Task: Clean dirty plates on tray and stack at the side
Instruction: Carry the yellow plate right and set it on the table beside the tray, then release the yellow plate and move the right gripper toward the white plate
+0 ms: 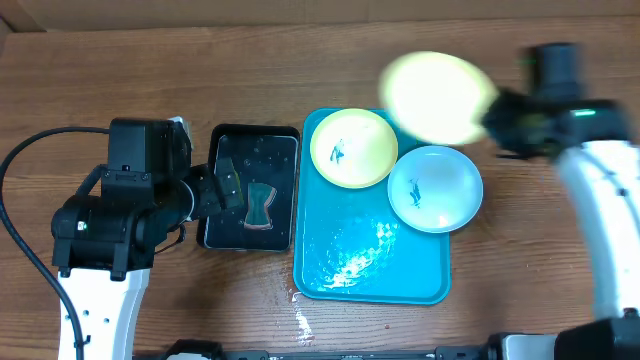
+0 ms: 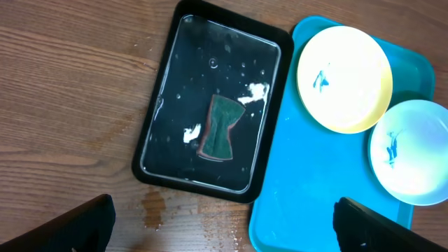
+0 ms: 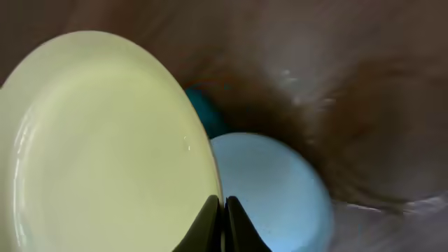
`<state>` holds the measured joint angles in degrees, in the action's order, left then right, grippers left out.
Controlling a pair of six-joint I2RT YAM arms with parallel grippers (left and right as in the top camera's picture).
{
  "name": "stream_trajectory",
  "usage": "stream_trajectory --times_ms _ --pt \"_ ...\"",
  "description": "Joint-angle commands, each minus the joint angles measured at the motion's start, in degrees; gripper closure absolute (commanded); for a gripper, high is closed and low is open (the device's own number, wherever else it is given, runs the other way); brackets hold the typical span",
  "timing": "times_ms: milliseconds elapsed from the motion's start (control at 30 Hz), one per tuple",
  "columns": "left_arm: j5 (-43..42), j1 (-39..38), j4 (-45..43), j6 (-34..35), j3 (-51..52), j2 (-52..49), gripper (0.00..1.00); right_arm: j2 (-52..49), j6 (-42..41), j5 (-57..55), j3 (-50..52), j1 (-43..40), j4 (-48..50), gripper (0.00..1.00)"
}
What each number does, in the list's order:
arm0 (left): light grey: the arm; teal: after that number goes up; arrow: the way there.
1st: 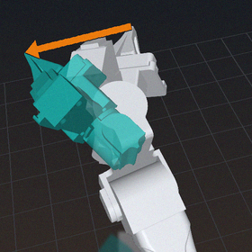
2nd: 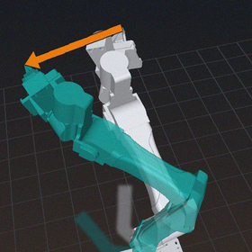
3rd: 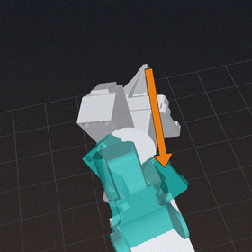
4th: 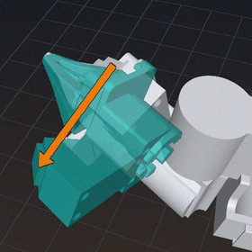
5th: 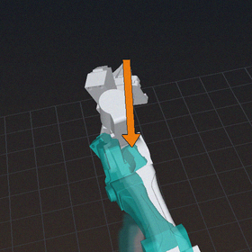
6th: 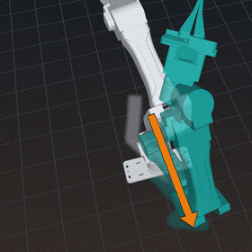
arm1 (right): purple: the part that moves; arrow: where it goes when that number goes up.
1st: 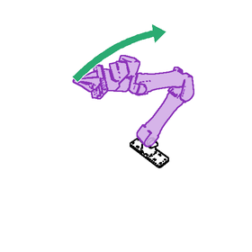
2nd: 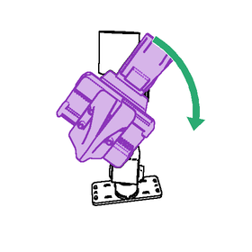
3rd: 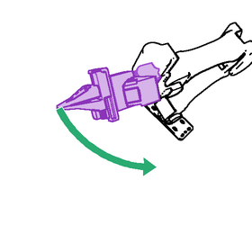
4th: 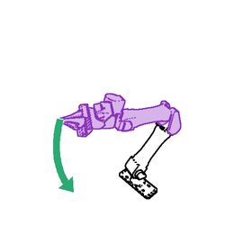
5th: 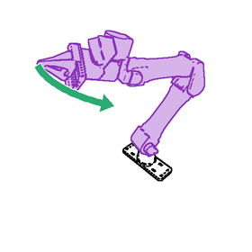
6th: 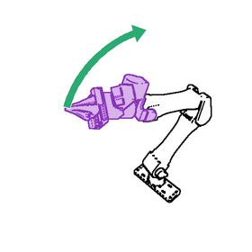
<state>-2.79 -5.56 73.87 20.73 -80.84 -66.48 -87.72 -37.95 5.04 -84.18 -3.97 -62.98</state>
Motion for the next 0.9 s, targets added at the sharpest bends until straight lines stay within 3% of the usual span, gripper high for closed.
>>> stream_trajectory --times_ms 0,133,300,667,867 --pt "0.5 0.3 -0.4 -1.5 -0.7 0.9 0.00 -0.1 2.7 4.7 -0.3 -13.9 -3.7 0.96" --pt "0.5 0.3 -0.4 -1.5 -0.7 0.9 0.00 -1.7 2.6 0.1 1.7 -26.2 -5.5 0.96" --pt "0.5 0.3 -0.4 -1.5 -0.7 0.9 0.00 -2.2 2.6 -4.3 8.6 -33.4 -2.9 0.96" --pt "0.4 0.3 -0.4 -2.8 -0.7 0.9 0.00 -2.3 1.9 -11.4 26.1 -31.8 5.3 0.96" --pt "0.4 0.3 -0.4 -2.8 -0.7 0.9 0.00 -2.3 1.5 -11.0 32.6 -25.1 7.9 0.96"
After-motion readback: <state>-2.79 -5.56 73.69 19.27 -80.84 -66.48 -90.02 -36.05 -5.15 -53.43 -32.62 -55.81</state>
